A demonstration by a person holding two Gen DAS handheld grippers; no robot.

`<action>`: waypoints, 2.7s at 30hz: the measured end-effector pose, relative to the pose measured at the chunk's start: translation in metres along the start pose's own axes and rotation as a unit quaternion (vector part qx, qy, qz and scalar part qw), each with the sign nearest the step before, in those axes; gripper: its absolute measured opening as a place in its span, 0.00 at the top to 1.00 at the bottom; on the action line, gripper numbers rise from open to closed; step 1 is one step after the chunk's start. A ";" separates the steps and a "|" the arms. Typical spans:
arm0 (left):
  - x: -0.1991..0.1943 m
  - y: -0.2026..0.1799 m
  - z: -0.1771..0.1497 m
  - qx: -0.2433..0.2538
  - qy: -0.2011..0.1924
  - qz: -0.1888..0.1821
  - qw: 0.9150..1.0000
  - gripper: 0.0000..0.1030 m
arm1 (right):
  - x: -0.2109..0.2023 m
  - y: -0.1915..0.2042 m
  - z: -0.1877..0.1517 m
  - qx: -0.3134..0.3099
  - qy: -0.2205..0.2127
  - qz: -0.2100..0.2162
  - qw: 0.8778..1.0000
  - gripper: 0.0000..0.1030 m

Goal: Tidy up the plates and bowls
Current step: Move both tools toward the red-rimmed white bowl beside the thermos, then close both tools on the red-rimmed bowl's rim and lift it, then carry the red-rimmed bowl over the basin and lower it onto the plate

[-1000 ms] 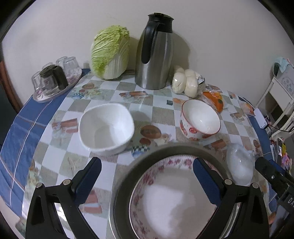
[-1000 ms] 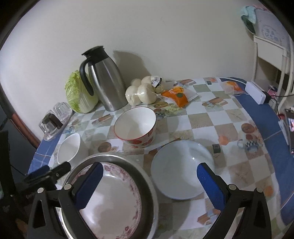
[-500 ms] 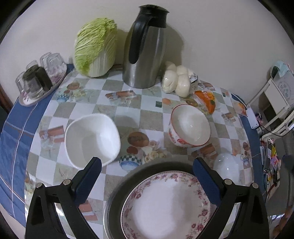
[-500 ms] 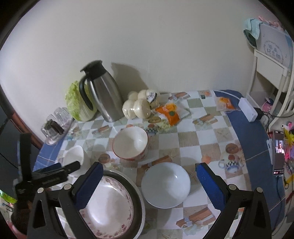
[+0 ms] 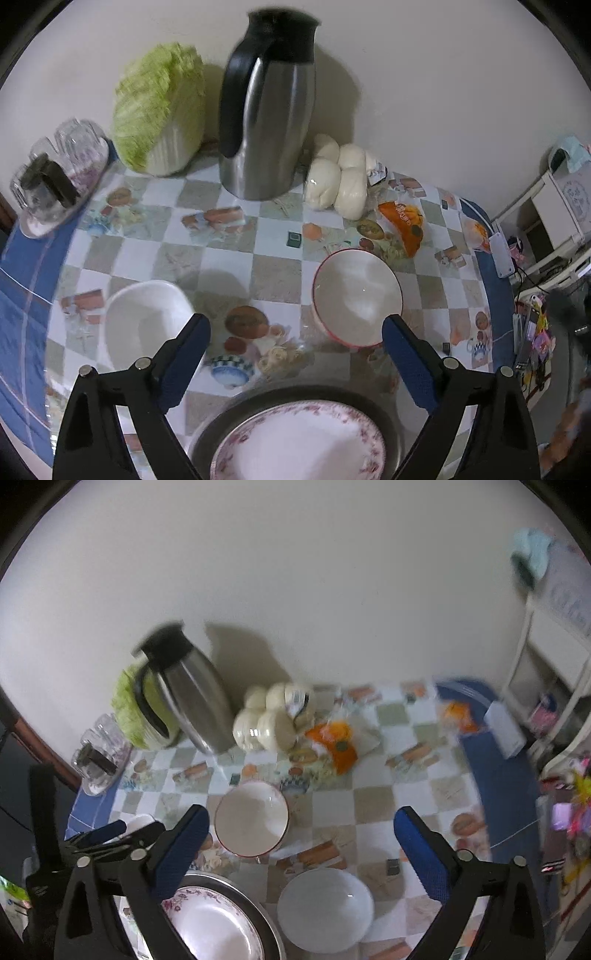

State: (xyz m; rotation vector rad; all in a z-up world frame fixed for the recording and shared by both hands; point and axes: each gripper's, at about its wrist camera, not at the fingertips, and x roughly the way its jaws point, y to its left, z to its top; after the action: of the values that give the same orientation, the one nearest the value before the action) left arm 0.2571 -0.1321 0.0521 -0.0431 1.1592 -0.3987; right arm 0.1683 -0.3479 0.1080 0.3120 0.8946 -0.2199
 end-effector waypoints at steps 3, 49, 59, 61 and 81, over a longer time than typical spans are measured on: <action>0.025 -0.003 0.002 -0.008 0.028 -0.004 1.000 0.29 | 0.047 0.003 -0.009 0.009 0.037 0.000 0.999 0.17; 0.107 -0.029 -0.017 0.009 0.056 -0.041 0.998 0.79 | 0.159 0.025 -0.045 -0.012 0.117 0.017 0.993 0.85; 0.037 -0.025 -0.042 -0.002 -0.001 -0.049 0.999 0.79 | 0.092 0.041 -0.057 -0.028 0.085 0.037 0.995 0.85; 0.028 -0.024 -0.050 -0.007 -0.006 -0.050 0.999 0.79 | 0.081 0.045 -0.064 -0.034 0.084 0.036 0.995 0.85; -0.034 0.013 -0.149 -0.023 -0.056 -0.026 0.998 0.79 | 0.023 0.074 -0.167 -0.041 0.078 0.079 0.993 0.85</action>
State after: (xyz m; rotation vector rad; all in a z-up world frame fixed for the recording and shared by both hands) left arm 0.1156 -0.0833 0.0185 -0.1344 1.0588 -0.4117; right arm 0.0842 -0.2205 0.0051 0.3257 1.0247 -0.0130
